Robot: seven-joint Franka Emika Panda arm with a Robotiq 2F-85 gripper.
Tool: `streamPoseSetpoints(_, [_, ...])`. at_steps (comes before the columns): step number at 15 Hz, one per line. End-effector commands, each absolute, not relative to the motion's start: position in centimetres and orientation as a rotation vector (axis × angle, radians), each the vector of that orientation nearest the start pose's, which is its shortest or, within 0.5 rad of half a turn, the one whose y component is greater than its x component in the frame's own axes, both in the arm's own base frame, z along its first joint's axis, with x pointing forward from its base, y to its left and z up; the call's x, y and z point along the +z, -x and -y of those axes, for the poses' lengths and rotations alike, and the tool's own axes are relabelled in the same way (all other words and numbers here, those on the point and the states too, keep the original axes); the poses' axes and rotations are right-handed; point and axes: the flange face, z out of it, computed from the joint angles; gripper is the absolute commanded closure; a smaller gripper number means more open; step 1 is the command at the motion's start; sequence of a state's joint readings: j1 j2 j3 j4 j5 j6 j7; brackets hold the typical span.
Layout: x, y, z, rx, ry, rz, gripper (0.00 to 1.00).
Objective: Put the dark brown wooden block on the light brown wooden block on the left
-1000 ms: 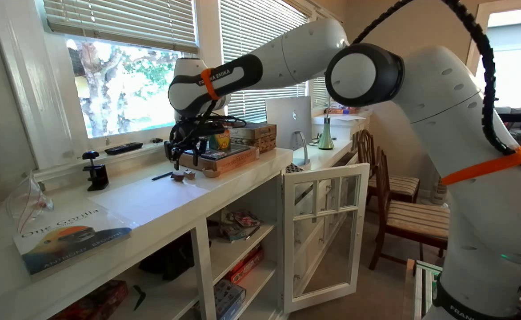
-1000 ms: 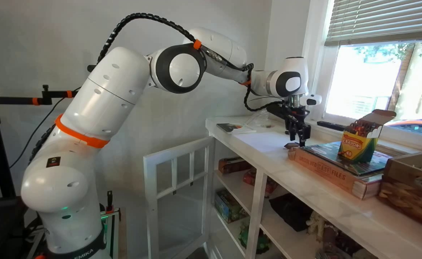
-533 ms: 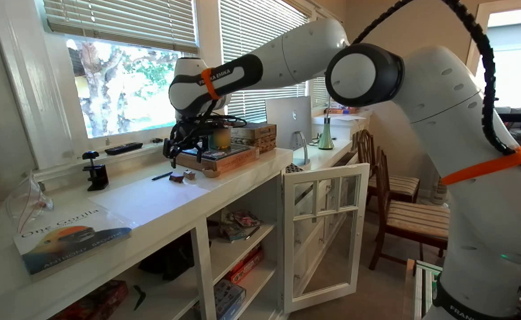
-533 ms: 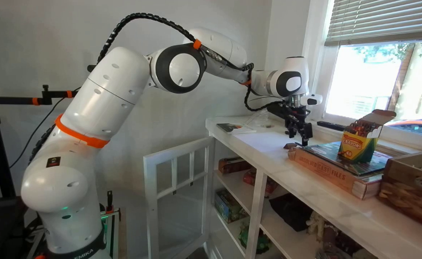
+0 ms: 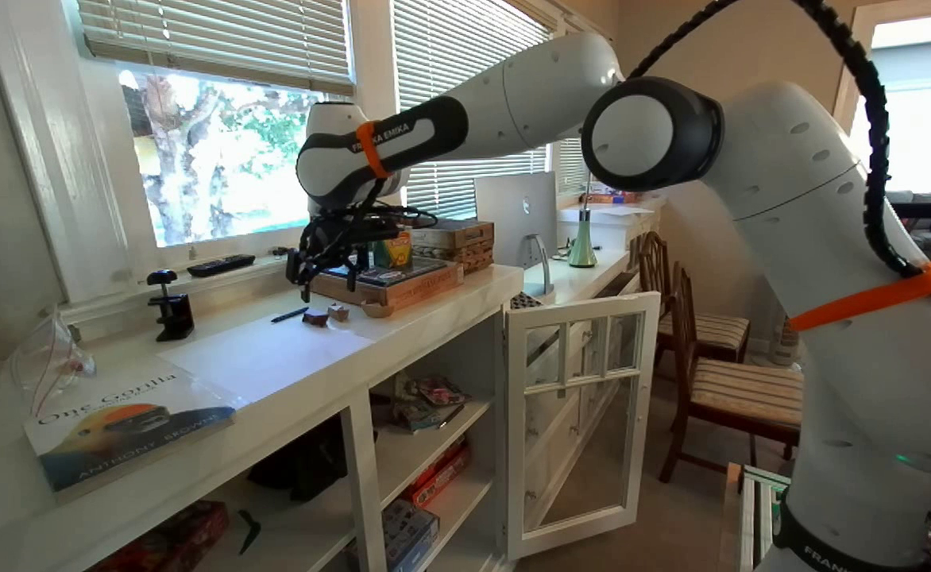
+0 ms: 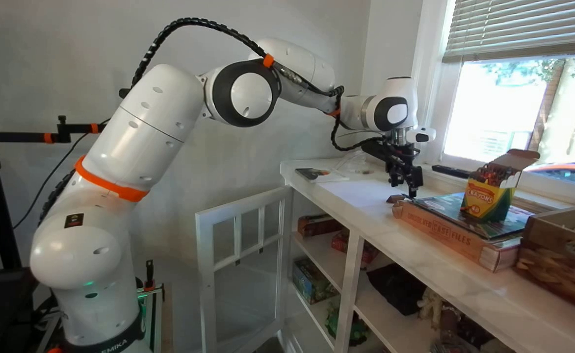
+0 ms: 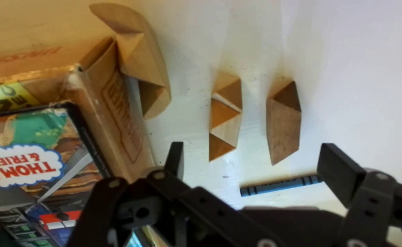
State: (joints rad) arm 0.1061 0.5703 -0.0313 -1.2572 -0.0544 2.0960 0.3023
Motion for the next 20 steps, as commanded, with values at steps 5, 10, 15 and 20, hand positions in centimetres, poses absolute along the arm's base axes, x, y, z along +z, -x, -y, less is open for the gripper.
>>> streamPoseSetpoints(5, [45.8, -74.3, -8.4, -0.448, 3.131, -0.226, 0.23])
streamPoseSetpoints(10, [45.5, -74.2, -9.3, -0.451, 3.144, -0.190, 0.57])
streamPoseSetpoints(15, [45.3, -74.3, -9.2, -0.455, 3.146, -0.185, 0.14])
streamPoseSetpoints(20, [45.1, -74.3, -9.4, -0.453, 3.149, -0.177, 0.37])
